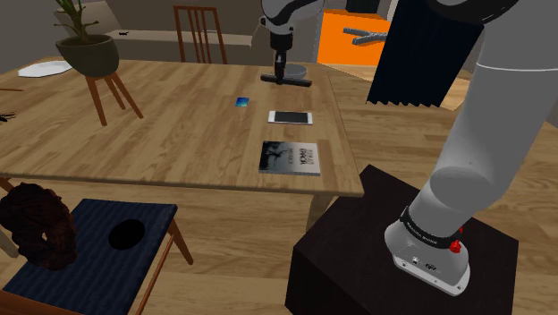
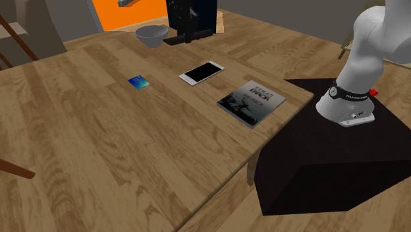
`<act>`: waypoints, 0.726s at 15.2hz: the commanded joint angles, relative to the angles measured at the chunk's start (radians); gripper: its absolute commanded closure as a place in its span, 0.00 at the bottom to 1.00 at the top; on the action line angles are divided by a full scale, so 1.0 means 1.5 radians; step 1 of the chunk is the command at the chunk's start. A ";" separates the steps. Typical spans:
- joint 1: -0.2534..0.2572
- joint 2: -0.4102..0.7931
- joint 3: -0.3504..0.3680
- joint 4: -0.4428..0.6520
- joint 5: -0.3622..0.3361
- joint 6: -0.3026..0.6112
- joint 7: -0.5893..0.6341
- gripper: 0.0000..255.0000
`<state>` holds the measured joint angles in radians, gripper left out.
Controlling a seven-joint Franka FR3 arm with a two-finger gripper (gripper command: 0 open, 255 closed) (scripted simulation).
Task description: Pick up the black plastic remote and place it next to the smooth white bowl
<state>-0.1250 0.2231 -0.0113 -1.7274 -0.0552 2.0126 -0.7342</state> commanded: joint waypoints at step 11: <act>-0.110 0.032 -0.060 0.043 0.031 -0.004 -0.182 1.00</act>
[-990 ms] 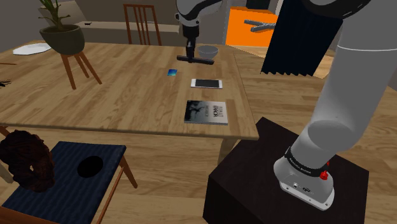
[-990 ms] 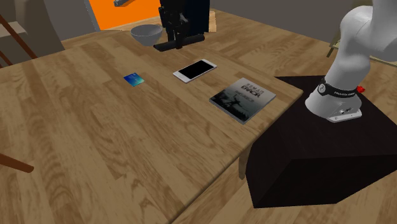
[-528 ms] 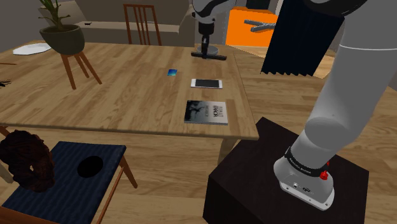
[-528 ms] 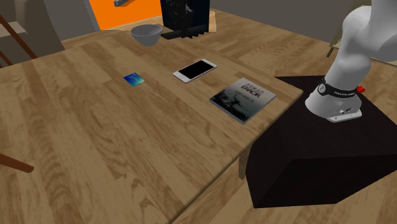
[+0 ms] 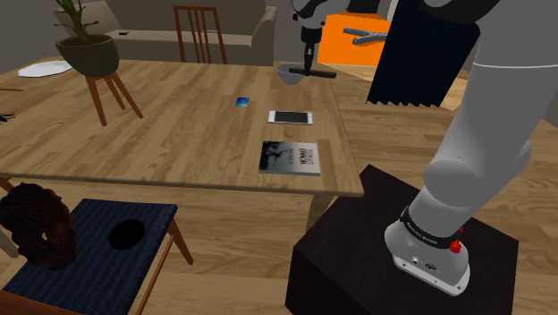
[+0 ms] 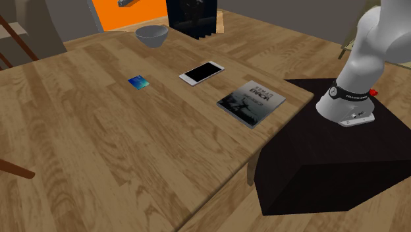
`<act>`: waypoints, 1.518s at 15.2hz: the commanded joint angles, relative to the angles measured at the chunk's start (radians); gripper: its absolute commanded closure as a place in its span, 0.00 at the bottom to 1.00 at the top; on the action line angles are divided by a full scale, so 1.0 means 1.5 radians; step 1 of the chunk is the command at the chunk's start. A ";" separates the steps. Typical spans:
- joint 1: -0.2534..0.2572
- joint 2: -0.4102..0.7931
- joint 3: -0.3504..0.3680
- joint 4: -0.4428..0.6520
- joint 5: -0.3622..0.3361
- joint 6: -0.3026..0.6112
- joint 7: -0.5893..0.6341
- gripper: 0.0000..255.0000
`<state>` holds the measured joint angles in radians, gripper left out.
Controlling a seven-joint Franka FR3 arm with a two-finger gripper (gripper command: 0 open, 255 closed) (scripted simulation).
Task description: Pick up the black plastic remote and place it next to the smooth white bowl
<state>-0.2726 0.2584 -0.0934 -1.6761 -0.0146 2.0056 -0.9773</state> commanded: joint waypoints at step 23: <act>-0.077 0.100 -0.029 -0.005 0.033 0.107 -0.116 1.00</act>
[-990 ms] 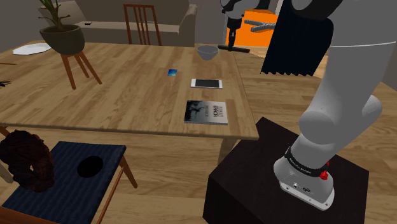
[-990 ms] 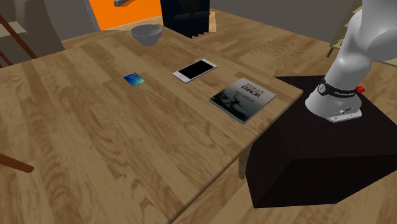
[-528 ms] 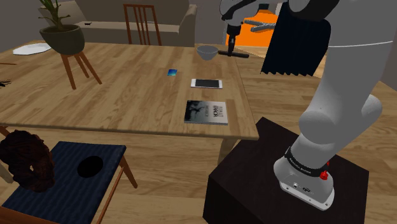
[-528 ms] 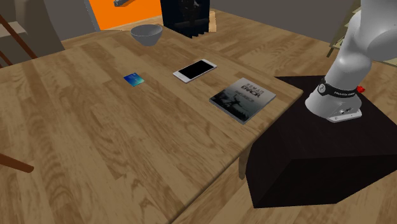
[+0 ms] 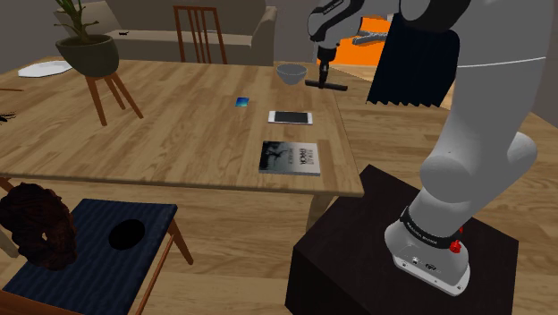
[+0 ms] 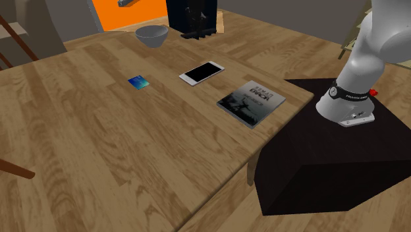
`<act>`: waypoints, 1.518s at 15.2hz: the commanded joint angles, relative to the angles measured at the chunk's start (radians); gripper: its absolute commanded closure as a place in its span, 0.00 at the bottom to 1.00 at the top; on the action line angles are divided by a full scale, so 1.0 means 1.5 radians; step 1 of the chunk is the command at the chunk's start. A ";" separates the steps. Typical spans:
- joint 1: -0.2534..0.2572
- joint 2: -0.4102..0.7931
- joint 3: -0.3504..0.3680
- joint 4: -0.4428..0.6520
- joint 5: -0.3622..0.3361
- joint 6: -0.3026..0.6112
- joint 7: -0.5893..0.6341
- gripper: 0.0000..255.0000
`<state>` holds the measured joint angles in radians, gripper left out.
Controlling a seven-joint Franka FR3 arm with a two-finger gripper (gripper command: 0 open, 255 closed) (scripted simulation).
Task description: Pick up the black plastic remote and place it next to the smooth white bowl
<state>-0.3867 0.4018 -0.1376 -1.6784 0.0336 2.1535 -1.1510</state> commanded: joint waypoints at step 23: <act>-0.001 0.025 0.002 -0.028 0.004 0.054 -0.002 0.00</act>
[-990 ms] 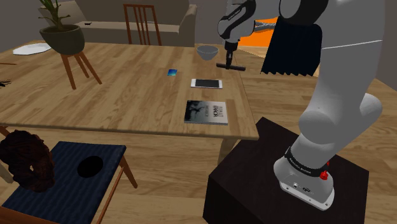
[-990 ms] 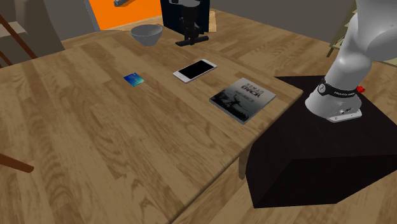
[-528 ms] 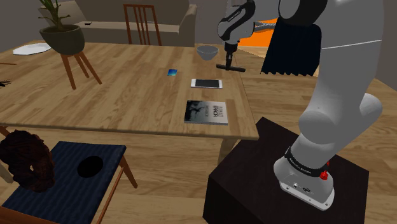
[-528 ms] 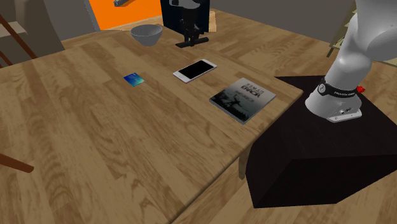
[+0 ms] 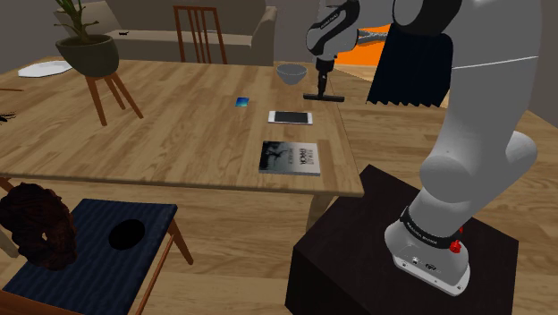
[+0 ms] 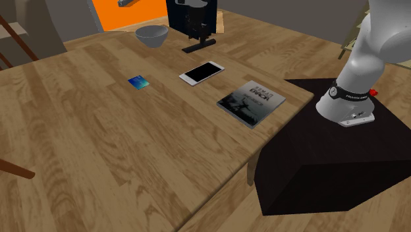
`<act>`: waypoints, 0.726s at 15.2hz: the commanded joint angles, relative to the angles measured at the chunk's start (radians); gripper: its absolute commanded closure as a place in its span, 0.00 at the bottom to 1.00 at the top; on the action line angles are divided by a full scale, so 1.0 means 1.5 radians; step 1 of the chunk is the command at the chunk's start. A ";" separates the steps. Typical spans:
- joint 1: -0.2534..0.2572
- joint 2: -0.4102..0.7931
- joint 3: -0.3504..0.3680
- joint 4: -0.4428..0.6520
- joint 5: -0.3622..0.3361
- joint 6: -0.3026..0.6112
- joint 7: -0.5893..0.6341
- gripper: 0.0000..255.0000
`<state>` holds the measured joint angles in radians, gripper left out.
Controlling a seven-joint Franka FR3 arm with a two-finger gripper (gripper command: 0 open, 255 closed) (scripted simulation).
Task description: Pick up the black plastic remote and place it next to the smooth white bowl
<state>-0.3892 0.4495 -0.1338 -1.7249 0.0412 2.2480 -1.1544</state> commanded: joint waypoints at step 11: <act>0.003 -0.039 -0.003 0.019 -0.006 -0.058 0.004 0.00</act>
